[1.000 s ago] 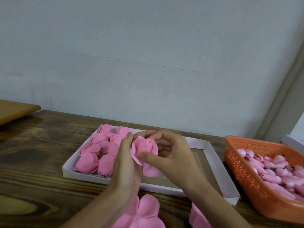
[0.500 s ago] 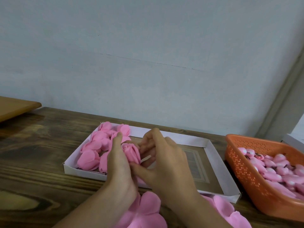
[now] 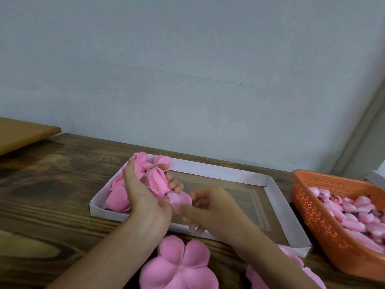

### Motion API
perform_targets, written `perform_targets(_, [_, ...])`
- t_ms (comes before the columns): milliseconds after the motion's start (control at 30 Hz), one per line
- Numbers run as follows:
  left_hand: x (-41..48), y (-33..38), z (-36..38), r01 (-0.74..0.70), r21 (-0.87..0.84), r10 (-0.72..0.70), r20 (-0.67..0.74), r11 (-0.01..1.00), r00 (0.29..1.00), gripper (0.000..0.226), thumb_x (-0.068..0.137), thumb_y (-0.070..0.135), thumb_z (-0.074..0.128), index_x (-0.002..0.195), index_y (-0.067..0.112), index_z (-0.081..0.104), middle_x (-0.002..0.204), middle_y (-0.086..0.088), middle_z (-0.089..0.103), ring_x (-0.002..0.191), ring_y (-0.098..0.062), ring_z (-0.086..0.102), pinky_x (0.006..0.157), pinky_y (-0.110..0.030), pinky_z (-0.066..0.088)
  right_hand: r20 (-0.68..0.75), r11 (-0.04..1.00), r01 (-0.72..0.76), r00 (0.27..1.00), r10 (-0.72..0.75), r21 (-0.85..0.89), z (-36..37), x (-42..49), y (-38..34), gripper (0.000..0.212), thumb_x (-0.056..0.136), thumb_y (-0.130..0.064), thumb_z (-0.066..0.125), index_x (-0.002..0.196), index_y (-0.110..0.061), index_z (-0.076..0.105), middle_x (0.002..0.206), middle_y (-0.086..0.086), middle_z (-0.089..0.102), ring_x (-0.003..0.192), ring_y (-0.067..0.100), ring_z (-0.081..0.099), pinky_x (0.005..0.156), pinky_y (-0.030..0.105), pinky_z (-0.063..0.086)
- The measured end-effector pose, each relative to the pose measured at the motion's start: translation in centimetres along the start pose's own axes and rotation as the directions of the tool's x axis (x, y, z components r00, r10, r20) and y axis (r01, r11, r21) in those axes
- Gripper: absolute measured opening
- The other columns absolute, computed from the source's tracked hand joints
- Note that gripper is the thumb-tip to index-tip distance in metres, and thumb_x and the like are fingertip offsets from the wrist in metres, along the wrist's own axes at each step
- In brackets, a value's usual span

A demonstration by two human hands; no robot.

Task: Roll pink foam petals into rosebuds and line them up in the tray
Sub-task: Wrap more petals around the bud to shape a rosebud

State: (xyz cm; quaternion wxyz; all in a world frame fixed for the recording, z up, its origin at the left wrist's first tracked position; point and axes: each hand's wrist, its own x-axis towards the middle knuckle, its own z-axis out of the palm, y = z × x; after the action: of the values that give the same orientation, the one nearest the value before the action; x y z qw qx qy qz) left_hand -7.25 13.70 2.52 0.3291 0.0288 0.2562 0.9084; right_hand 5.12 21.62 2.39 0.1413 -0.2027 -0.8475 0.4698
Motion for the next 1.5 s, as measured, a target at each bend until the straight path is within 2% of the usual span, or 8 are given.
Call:
perform_targets(133, [-0.4, -0.2, -0.1, 0.010, 0.001, -0.010, -0.008, 1.000, 1.000, 0.066, 0.090, 0.068, 0.047, 0.063, 0.011, 0.063, 0.059, -0.008, 0.050, 0.050, -0.022, 0.049, 0.053, -0.029, 0.047, -0.004, 0.989, 0.046, 0.999, -0.046, 0.138, 0.2, -0.3, -0.3, 0.024, 0.098, -0.031, 0.069, 0.077, -0.020, 0.073, 0.074, 0.005, 0.075, 0.062, 0.014, 0.065, 0.057, 0.030, 0.058])
perform_targets(367, [-1.5, -1.5, -0.1, -0.024, 0.063, 0.027, -0.043, 0.998, 0.999, 0.055, 0.086, 0.069, 0.056, 0.088, 0.015, 0.067, 0.072, -0.004, 0.058, 0.059, -0.018, 0.060, 0.051, -0.026, 0.050, -0.094, 0.975, 0.223, 0.971, -0.221, 0.019, 1.1, -0.7, -0.9, 0.031, 0.095, -0.037, 0.067, 0.079, -0.011, 0.067, 0.073, 0.004, 0.068, 0.063, 0.010, 0.055, 0.059, 0.044, 0.049])
perform_targets(533, [-1.8, -1.6, -0.1, -0.050, 0.142, 0.058, -0.052, 0.989, 0.997, 0.060, 0.084, 0.073, 0.055, 0.089, 0.015, 0.066, 0.072, -0.005, 0.055, 0.066, -0.022, 0.059, 0.060, -0.033, 0.048, -0.183, 0.948, 0.306, 0.931, -0.316, -0.086, 1.8, -0.9, -1.0, 0.025, 0.093, -0.034, 0.072, 0.076, -0.017, 0.063, 0.062, -0.013, 0.060, 0.057, 0.004, 0.052, 0.056, 0.019, 0.037])
perform_targets(633, [-2.2, -1.7, 0.1, -0.058, 0.157, 0.068, -0.054, 0.986, 0.996, 0.062, 0.085, 0.072, 0.054, 0.094, 0.013, 0.068, 0.073, -0.007, 0.058, 0.062, -0.023, 0.061, 0.057, -0.031, 0.050, -0.221, 0.932, 0.324, 0.909, -0.354, -0.161, 2.4, -1.1, -1.1, 0.020, 0.091, -0.034, 0.073, 0.080, -0.020, 0.063, 0.070, -0.011, 0.065, 0.062, 0.011, 0.060, 0.059, 0.024, 0.043])
perform_targets(767, [-2.4, -1.8, 0.0, -0.040, 0.111, 0.043, -0.027, 0.993, 0.999, 0.058, 0.086, 0.071, 0.053, 0.063, 0.020, 0.068, 0.059, -0.001, 0.055, 0.052, -0.015, 0.059, 0.049, -0.028, 0.048, -0.276, 0.908, 0.330, 0.875, -0.397, -0.260, 2.6, -1.2, -1.2, 0.012, 0.088, -0.036, 0.073, 0.085, -0.028, 0.065, 0.086, -0.014, 0.058, 0.074, 0.015, 0.057, 0.063, 0.020, 0.041])
perform_targets(867, [-2.5, -2.1, -0.2, -0.040, 0.118, 0.040, -0.001, 0.992, 0.999, 0.057, 0.085, 0.072, 0.054, 0.062, 0.021, 0.064, 0.062, -0.001, 0.055, 0.056, -0.016, 0.060, 0.052, -0.029, 0.049, -0.288, 0.903, 0.341, 0.865, -0.410, -0.261, 2.6, -1.3, -1.2, 0.010, 0.086, -0.032, 0.075, 0.085, -0.029, 0.065, 0.095, -0.016, 0.055, 0.085, 0.011, 0.060, 0.066, 0.017, 0.044])
perform_targets(1167, [-2.0, -1.9, -0.4, -0.113, 0.112, 0.113, 0.013, 0.987, 0.994, 0.050, 0.083, 0.068, 0.058, 0.069, 0.021, 0.069, 0.069, -0.003, 0.062, 0.062, -0.020, 0.063, 0.058, -0.031, 0.053, -0.390, 0.883, 0.386, 0.794, -0.466, -0.268, 2.8, -1.0, -0.8, 0.014, 0.078, -0.023, 0.083, 0.083, -0.027, 0.070, 0.083, -0.015, 0.071, 0.077, 0.015, 0.068, 0.063, 0.029, 0.053])
perform_targets(1500, [-2.2, -2.2, -0.4, -0.089, 0.115, 0.082, 0.058, 0.989, 0.995, 0.051, 0.084, 0.064, 0.057, 0.076, 0.014, 0.063, 0.070, -0.007, 0.057, 0.063, -0.023, 0.059, 0.062, -0.035, 0.049, -0.429, 0.909, 0.391, 0.803, -0.413, -0.144, 2.9, -1.2, -1.0, 0.015, 0.083, -0.021, 0.081, 0.084, -0.029, 0.069, 0.081, -0.016, 0.073, 0.075, 0.012, 0.072, 0.064, 0.034, 0.059])
